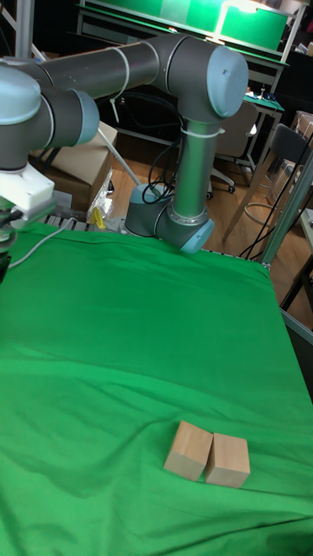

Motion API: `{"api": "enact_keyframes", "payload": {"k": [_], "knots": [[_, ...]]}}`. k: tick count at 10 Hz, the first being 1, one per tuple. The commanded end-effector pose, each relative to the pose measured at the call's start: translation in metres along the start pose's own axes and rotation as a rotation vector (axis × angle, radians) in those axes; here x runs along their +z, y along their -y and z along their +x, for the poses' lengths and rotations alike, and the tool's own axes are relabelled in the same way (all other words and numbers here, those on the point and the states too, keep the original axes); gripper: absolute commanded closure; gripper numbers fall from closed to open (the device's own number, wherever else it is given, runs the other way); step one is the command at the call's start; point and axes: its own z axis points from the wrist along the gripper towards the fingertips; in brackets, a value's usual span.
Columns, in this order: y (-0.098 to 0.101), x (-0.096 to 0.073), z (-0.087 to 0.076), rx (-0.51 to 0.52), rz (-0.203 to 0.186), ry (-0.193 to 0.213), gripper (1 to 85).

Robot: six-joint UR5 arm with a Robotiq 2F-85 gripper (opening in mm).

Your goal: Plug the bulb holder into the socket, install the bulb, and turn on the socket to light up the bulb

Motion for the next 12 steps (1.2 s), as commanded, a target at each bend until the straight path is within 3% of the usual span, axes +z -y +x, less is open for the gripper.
{"api": "enact_keyframes", "payload": {"k": [1, 5, 12], "knots": [[0.007, -0.003, -0.001, 0.114, 0.037, 0.003, 84.7], [0.020, -0.003, 0.002, 0.241, 0.102, 0.000, 84.7], [0.034, -0.001, 0.002, 0.412, 0.157, 0.019, 84.7]]}}
